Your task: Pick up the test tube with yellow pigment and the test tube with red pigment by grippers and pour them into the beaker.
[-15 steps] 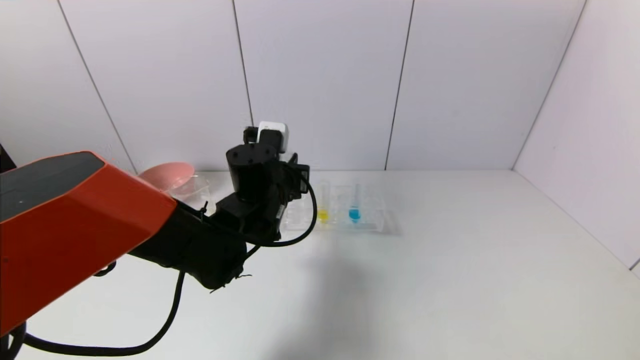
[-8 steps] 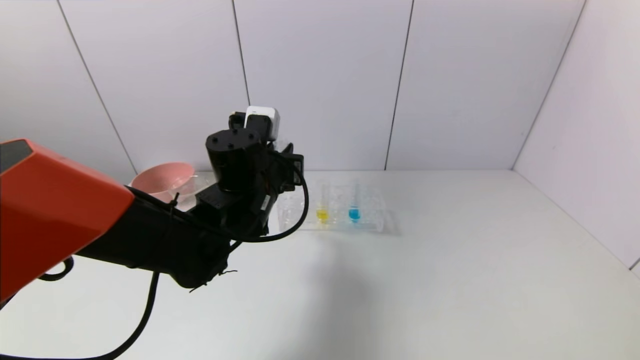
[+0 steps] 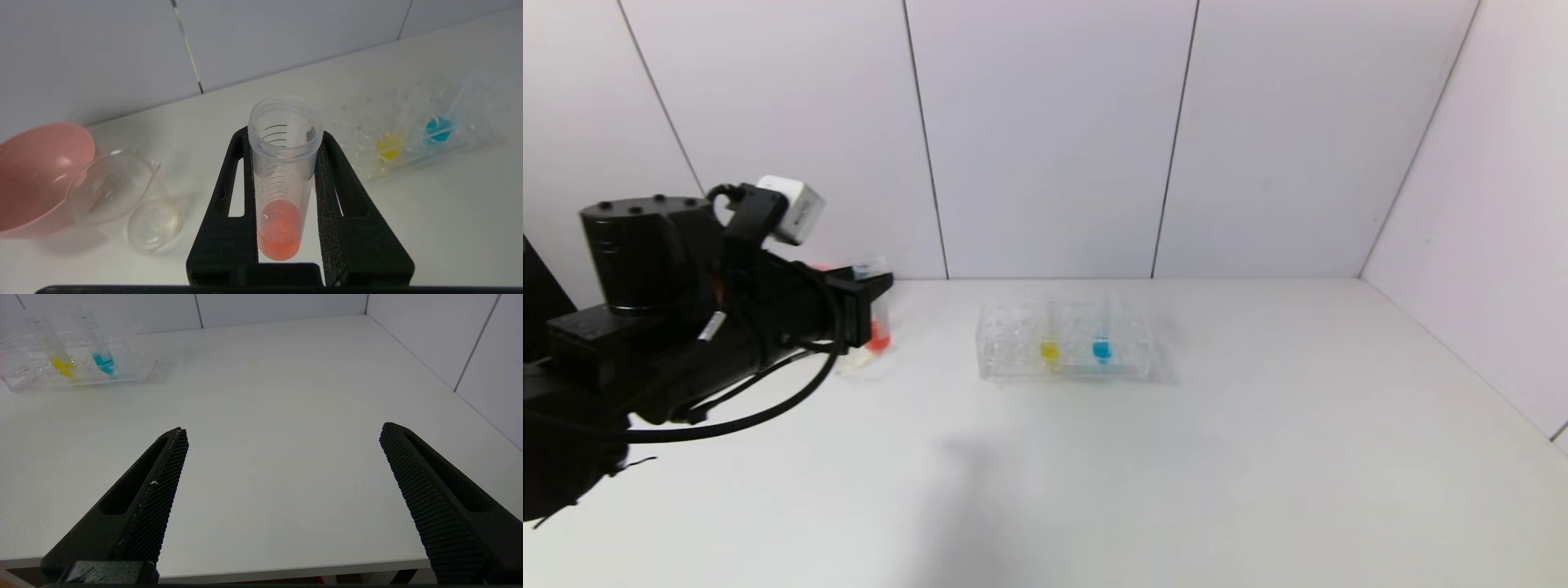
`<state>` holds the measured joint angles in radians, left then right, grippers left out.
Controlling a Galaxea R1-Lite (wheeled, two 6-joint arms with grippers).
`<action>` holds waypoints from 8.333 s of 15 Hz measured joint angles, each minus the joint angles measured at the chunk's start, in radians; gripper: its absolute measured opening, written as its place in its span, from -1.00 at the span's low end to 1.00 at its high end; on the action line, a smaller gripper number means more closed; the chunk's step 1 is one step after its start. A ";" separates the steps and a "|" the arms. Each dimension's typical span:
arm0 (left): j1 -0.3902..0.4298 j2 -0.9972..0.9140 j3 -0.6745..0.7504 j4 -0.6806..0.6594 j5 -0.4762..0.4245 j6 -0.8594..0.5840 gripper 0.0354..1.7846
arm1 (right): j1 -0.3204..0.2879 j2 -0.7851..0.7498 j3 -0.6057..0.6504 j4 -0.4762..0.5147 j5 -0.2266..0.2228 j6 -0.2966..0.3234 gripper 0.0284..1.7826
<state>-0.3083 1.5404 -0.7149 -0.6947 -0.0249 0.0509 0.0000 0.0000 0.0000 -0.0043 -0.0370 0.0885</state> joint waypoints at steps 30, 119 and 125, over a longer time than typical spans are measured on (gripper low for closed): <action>0.435 0.341 -0.920 1.190 -0.272 0.756 -0.55 | 0.000 0.000 0.000 0.000 0.000 0.000 0.92; 0.279 0.361 -0.348 -0.127 0.474 -0.104 -0.55 | 0.000 0.000 0.000 0.000 0.000 0.000 0.92; 0.328 0.545 -0.539 -0.167 0.471 -0.096 -0.55 | 0.000 0.000 0.000 0.000 0.000 0.000 0.92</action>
<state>0.0196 2.0853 -1.2540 -0.8621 0.4460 -0.0451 0.0000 0.0000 0.0000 -0.0043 -0.0370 0.0885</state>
